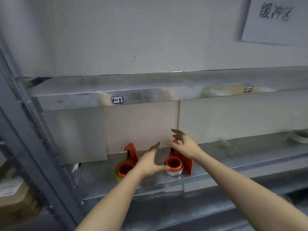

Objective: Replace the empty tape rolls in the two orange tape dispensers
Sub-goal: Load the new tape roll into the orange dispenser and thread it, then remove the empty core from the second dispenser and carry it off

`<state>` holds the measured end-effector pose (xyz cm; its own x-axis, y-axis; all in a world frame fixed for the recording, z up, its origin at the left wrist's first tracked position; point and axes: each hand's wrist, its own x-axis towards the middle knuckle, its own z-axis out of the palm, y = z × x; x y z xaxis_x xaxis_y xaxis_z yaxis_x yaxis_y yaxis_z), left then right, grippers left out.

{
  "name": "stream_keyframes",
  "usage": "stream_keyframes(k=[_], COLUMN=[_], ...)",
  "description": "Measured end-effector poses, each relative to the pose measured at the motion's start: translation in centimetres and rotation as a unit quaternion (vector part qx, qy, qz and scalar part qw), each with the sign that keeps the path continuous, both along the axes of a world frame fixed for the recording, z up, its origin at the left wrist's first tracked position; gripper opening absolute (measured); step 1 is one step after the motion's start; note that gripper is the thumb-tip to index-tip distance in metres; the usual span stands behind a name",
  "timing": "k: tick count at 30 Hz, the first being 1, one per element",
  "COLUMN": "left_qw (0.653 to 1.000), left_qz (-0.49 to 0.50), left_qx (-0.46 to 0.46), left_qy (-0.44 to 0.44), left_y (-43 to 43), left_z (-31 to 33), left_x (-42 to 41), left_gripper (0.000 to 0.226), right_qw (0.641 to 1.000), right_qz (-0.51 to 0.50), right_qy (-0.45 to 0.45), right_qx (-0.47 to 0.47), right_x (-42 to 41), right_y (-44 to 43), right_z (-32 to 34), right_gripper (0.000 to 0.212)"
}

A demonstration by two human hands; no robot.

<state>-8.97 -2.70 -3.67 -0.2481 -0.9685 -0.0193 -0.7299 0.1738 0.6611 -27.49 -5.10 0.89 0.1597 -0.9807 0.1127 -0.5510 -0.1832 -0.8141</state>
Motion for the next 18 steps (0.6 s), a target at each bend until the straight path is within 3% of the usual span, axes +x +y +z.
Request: stream_keyframes(k=[9,13,15,18], left_qw=[0.998,0.996,0.995,0.992], left_qz=[0.014,0.048,0.069,0.103], left_qx=[0.053,0.068,0.077,0.067], left_qy=[0.016,0.011,0.004,-0.025], left_y=[-1.1,-1.4,-1.6,-2.0], left_z=[-3.2,-4.6,-5.2,-5.9], left_x=[-2.9,-3.9,-4.7,-5.8], left_gripper=[0.102,0.106,0.109,0.118], right_qw=[1.000,0.998,0.993,0.966], right_qz=[0.009,0.053,0.102,0.155], right_qy=[0.016,0.026,0.058,0.205], right_qx=[0.018,0.014,0.028,-0.002], right_x=[-3.6,-4.4,-4.9,-5.7], right_y=[-1.4,-2.7,-3.4,-4.2], right_z=[-2.1,-3.6,-4.4,-6.3], right_gripper=[0.066,0.064,0.065,0.080])
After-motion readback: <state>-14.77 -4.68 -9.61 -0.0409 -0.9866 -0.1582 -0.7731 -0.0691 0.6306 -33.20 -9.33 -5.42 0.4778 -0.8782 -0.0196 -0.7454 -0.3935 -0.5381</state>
